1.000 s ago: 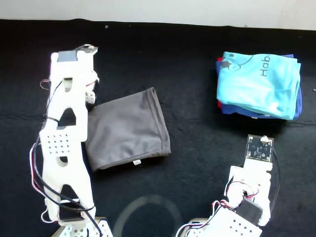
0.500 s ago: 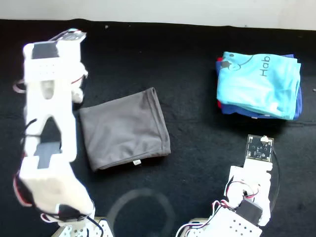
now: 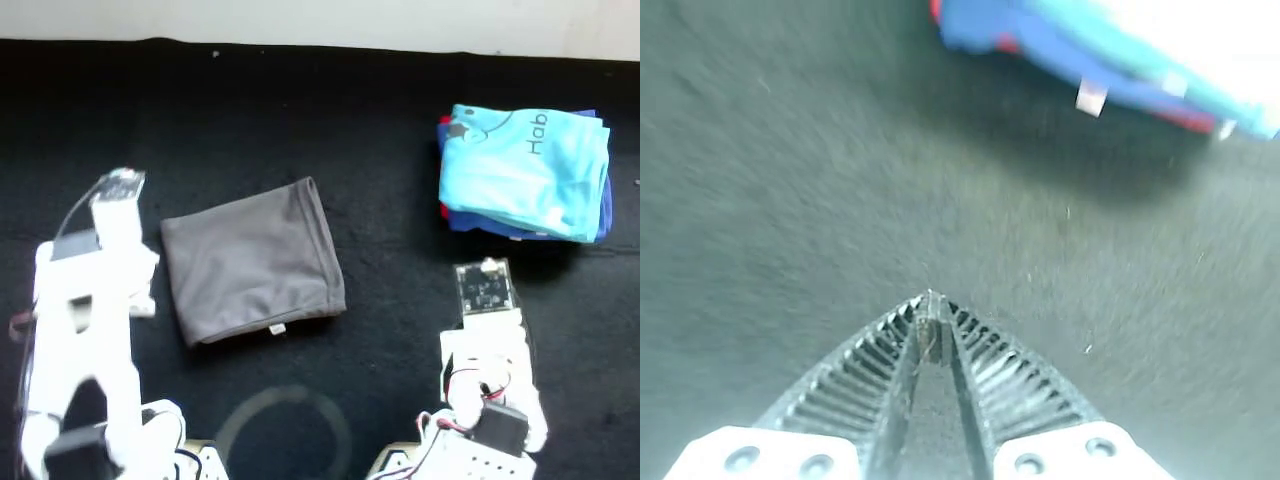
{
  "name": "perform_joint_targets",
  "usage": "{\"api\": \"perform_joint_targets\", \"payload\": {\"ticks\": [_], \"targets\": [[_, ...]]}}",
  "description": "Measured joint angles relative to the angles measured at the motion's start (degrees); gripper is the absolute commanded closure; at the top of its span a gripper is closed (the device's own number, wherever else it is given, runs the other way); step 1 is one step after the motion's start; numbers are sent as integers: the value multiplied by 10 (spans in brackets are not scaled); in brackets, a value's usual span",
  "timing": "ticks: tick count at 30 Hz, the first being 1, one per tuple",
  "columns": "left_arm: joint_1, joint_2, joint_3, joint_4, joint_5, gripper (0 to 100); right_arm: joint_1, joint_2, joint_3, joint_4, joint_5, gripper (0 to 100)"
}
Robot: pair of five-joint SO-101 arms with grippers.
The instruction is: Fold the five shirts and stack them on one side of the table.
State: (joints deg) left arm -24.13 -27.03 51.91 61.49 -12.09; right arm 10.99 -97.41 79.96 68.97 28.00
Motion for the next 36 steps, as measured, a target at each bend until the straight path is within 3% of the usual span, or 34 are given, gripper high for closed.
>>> {"api": "perform_joint_targets", "payload": {"ticks": [3, 10, 15, 19, 26, 36], "targets": [[-19, -15, 69, -48, 0, 990, -33, 91, -102, 17, -4, 989], [-25, -24, 154, -116, 0, 990, -168, 389, -391, 90, -136, 989], [-26, -30, 160, -125, 0, 990, -302, 600, -545, 104, -229, 989], [-26, -30, 160, -125, 0, 990, -353, 753, -634, 104, -290, 966], [-26, -30, 162, -135, 37, 990, -417, 970, -768, 104, -307, 730], [-26, -30, 163, -138, 40, 990, -468, 1201, -942, 104, -308, 707]]}}
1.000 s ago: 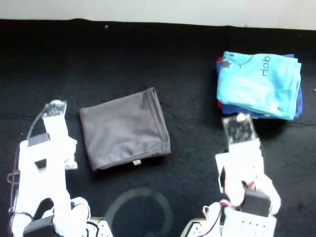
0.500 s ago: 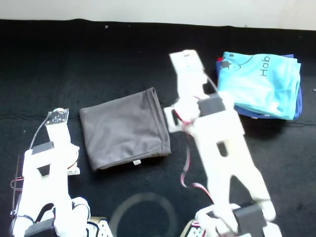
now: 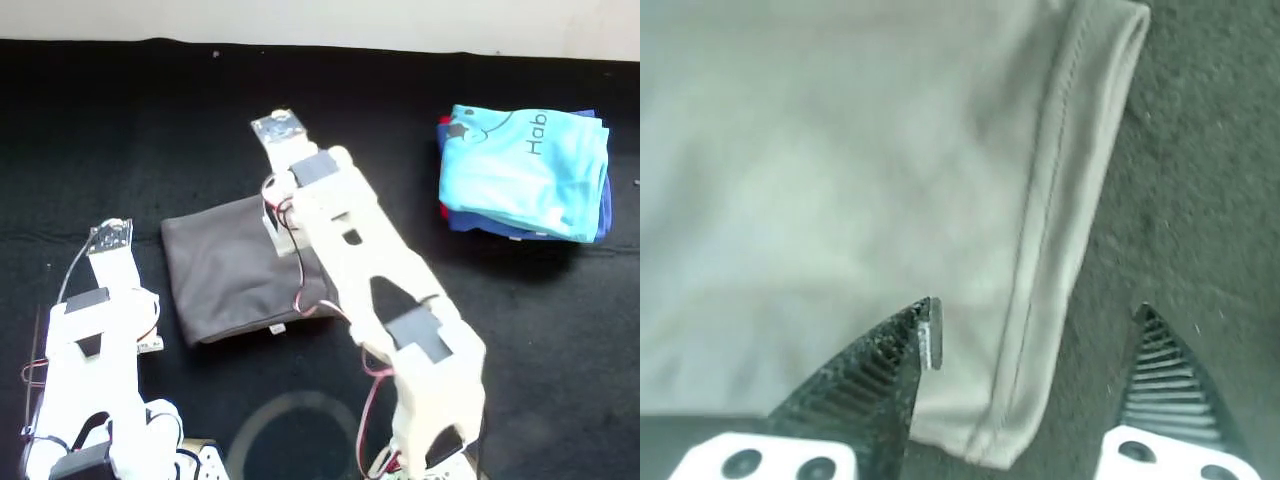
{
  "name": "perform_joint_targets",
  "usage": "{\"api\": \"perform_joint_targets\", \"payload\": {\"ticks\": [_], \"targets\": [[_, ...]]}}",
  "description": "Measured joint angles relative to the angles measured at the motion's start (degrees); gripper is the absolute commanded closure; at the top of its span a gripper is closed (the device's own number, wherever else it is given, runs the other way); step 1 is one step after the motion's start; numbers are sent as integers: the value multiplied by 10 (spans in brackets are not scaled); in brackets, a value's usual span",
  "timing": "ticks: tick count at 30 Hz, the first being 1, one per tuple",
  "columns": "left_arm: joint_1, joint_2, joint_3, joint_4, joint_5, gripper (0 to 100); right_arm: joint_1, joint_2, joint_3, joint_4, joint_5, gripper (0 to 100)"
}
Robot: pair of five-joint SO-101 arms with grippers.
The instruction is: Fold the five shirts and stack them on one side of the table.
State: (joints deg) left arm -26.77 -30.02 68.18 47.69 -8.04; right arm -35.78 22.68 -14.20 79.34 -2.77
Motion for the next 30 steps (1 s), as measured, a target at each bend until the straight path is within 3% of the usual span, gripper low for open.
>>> {"api": "perform_joint_targets", "payload": {"ticks": [11, 13, 15, 26, 30], "targets": [[0, 0, 0, 0, 0, 990, 0, 201, -157, 12, -39, 728], [0, 0, 0, 0, 0, 990, 0, 226, -185, 28, -39, 826], [0, 0, 0, 0, 0, 990, 0, 245, -213, 47, -39, 989], [0, 0, 0, 0, 0, 990, 16, 289, -324, 132, -39, 992], [0, 0, 0, 0, 0, 990, 51, 291, -389, 171, 20, 992]]}}
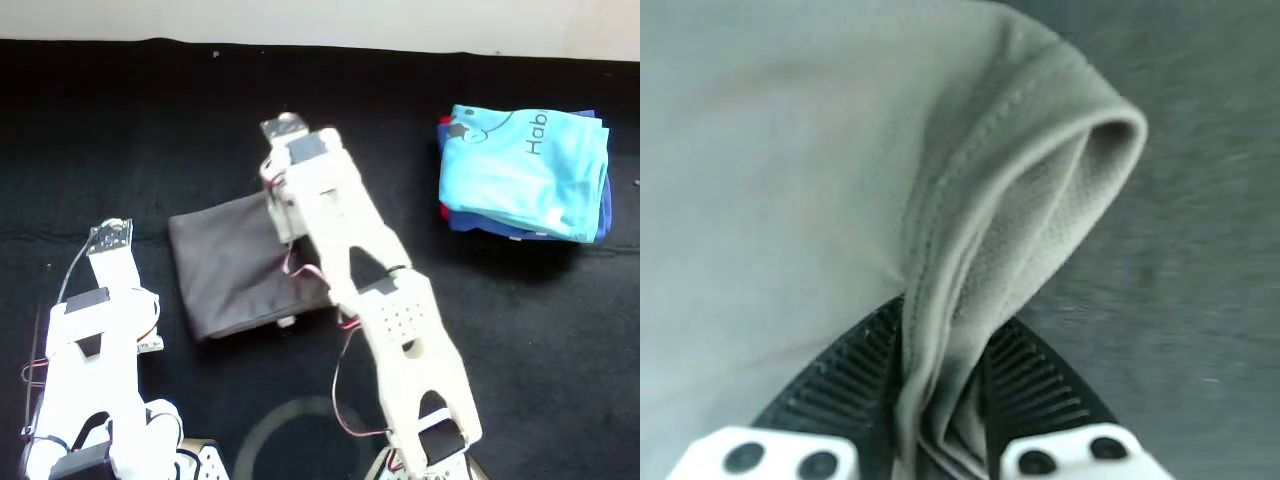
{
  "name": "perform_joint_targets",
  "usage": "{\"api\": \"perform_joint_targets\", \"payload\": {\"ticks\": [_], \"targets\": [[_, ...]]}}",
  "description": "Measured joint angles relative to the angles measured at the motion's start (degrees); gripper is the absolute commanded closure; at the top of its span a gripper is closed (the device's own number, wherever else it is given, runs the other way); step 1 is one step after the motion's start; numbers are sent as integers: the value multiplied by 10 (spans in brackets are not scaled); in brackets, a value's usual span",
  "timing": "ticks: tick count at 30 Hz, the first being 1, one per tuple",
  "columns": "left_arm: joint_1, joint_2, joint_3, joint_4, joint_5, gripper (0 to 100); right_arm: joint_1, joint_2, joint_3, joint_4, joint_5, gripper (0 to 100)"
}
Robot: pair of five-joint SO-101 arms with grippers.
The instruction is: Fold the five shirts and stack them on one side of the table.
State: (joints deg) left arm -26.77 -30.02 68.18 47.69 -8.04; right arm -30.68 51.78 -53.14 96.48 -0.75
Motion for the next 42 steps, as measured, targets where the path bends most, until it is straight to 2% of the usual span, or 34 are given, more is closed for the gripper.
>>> {"api": "perform_joint_targets", "payload": {"ticks": [4, 10, 22, 30, 37, 42], "targets": [[0, 0, 0, 0, 0, 990, 57, -5, -69, 34, 78, 992], [0, 0, 0, 0, 0, 990, 161, -79, -92, 40, 125, 992], [0, 0, 0, 0, 0, 990, 267, -257, -92, 40, 266, 992], [0, 0, 2, 0, 0, 990, 378, -280, -94, 38, 335, 992], [1, -1, 6, -7, 0, 990, 507, -193, -66, -111, 384, 992], [1, -2, 7, -7, 0, 990, 545, -97, -65, -175, 400, 992]]}}
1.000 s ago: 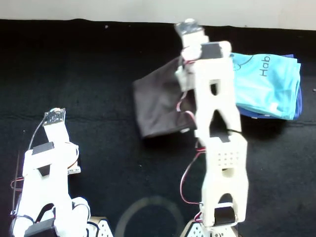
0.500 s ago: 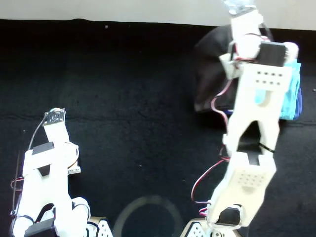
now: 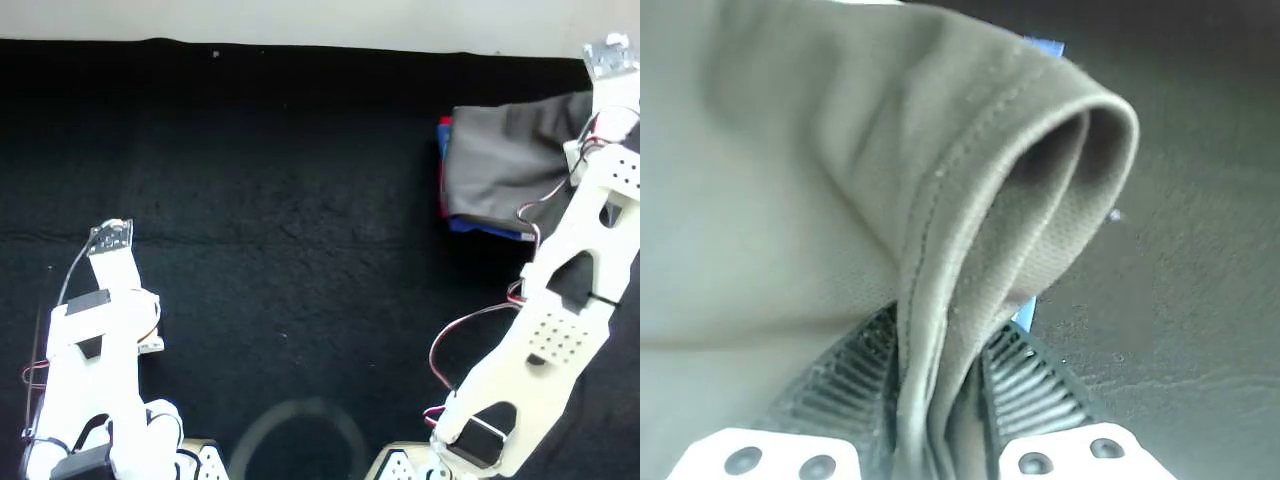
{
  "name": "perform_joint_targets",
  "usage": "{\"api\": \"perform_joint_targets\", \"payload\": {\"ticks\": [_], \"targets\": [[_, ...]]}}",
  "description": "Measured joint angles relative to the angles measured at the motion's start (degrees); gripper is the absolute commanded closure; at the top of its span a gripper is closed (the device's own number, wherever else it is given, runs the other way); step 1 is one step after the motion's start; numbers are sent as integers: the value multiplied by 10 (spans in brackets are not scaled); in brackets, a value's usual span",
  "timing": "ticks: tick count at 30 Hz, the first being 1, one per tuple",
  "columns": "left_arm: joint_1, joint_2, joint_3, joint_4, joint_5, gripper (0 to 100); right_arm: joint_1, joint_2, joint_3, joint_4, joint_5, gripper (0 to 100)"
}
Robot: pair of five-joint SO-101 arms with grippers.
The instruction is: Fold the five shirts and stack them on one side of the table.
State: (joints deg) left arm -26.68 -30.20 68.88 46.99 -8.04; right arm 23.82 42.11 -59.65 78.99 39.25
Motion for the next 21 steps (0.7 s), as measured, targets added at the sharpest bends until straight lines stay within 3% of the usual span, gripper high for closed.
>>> {"api": "perform_joint_targets", "payload": {"ticks": [3, 9, 15, 21], "targets": [[1, 0, 0, 0, 0, 990, 6, 27, 0, -37, 2, 974], [2, 0, 0, 0, 4, 990, 6, 33, 0, -68, 2, 765], [2, 0, 0, 0, 4, 990, 6, 33, -6, -67, 2, 754], [2, 0, 0, 0, 4, 990, 4, 33, -111, -30, -83, 686]]}}
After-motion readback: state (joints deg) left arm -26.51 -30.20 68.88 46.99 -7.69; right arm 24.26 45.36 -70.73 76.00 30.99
